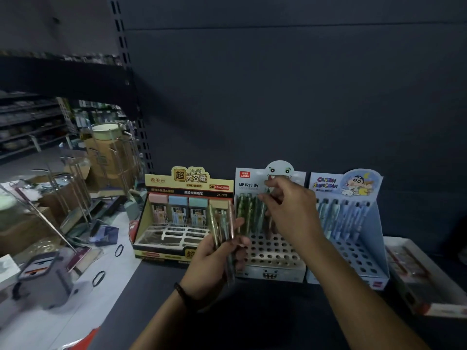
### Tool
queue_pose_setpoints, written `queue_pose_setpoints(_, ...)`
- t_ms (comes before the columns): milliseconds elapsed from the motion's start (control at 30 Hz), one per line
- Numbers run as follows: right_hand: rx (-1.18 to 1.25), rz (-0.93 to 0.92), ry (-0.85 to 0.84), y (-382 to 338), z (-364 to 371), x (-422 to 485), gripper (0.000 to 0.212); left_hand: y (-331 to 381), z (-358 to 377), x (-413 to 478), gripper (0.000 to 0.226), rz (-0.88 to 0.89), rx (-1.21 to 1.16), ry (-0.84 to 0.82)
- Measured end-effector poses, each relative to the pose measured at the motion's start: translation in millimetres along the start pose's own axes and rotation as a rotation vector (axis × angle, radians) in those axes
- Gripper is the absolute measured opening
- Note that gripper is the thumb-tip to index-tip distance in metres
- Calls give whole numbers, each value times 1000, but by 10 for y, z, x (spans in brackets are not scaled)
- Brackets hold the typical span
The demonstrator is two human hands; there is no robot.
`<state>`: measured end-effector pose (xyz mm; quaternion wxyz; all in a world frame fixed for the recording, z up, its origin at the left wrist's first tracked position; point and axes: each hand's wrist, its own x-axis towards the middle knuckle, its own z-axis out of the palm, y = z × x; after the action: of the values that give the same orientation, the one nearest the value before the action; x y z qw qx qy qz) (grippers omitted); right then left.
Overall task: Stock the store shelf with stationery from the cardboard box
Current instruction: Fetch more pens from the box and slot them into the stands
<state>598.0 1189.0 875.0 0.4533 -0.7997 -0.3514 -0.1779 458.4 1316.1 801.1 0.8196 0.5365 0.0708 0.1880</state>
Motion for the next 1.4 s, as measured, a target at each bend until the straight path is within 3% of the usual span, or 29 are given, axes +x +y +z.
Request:
queue_pose_setpoints(200,-32,-21,-2,13,108,-12,22,36,8,-25,45,12,-4,-50)
queue_pose_setpoints(367,-98,-40,-108,0,150,-23,15,40,-7,-20,41,10,-70,-98)
queue_pose_setpoints(533,-171,-10,-225,-63,62,-27,24,78,23,-25,41,9,-118,-125)
queue_pose_setpoints(667,-44,14,-142,-114,-36,-89,30,106,47,-60,39,1,-186,-148)
queue_pose_setpoints(800,168,34,-166,-174,-115,-164,10,96,29,-81,37,-21,-242,-140)
queue_pose_setpoints(933,195,73,-289,-231,-122,-206,32,76,31,-80,34,-37,-139,-189)
queue_pose_setpoints(1200,259,134,-200,-199,-247,-301,28,-22,111,-110,38,-173,-61,-248)
queue_pose_setpoints(1267,275,142,-121,-154,-389,-277,36,-33,151,-124,38,-210,-67,-259)
queue_pose_setpoints(1400,298,138,113,27,-641,-213,27,-96,241,-130,47,-235,-1,-193)
